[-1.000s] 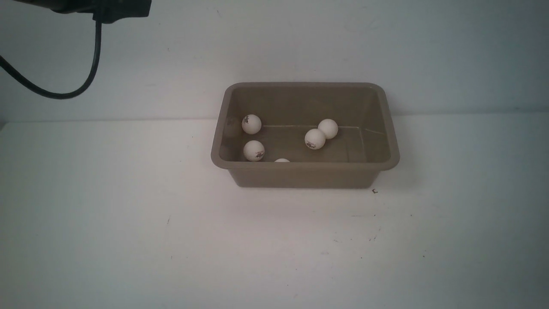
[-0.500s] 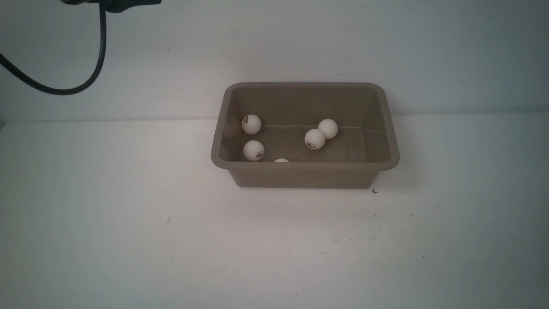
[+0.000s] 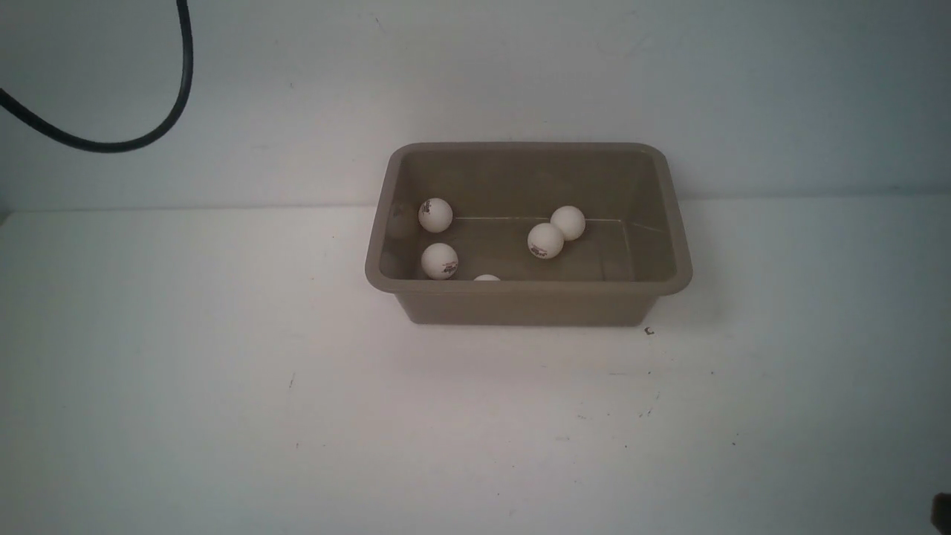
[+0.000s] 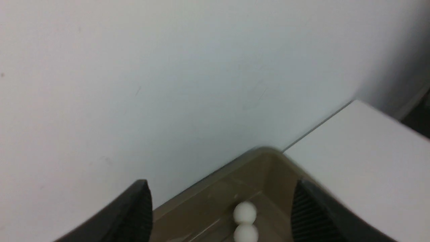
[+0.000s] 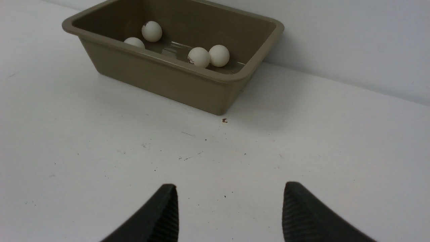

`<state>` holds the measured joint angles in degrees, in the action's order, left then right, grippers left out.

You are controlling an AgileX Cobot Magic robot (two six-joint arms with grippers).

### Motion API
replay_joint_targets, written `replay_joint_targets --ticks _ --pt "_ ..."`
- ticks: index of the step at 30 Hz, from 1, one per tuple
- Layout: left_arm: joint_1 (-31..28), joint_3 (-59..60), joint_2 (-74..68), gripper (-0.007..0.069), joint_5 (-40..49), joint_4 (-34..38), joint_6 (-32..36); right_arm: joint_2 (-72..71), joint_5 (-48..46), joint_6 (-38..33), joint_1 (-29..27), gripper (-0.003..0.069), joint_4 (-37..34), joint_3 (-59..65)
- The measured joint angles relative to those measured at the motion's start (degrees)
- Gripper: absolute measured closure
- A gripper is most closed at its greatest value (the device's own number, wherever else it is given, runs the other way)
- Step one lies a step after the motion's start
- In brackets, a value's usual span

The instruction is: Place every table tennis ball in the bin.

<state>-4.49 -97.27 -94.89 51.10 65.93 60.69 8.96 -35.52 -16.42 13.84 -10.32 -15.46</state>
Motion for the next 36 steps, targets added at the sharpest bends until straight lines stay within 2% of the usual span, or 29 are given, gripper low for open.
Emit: replay_joint_targets --ticks 5,11,17,21,24,26,27,30,36 --pt "0.0 0.0 0.0 0.0145 -0.1 9.9 0.1 0.0 -0.1 0.0 0.0 0.0271 0.0 0.0" --pt "0.0 0.0 0.0 0.0146 -0.5 14.3 0.3 0.0 -0.1 0.0 0.0 0.0271 0.0 0.0" --pt "-0.1 0.0 0.0 0.0146 0.3 13.9 6.5 0.0 -0.1 0.0 0.0 0.0271 0.0 0.0" --pt "-0.7 0.0 0.5 0.0146 1.9 11.3 7.9 0.0 -0.1 0.0 0.0 0.0271 0.1 0.0" --pt "-1.4 0.0 1.9 0.0146 2.0 7.6 7.6 0.0 -0.1 0.0 0.0 0.0271 0.1 0.0" --pt "-2.3 0.0 5.1 0.0146 2.6 0.4 4.8 0.0 -0.1 0.0 0.0 0.0271 0.1 0.0" --pt "-2.5 0.0 5.7 0.0146 2.7 -0.2 4.5 0.0 -0.1 0.0 0.0 0.0271 0.1 0.0" --pt "-3.8 0.0 11.4 0.0146 3.8 -10.2 -2.2 0.0 -0.1 0.0 0.0 0.0271 0.1 0.0" --pt "-5.0 0.1 27.5 0.0146 7.4 -33.5 -27.2 0.0 -0.1 0.0 0.0 0.0271 0.1 0.0"
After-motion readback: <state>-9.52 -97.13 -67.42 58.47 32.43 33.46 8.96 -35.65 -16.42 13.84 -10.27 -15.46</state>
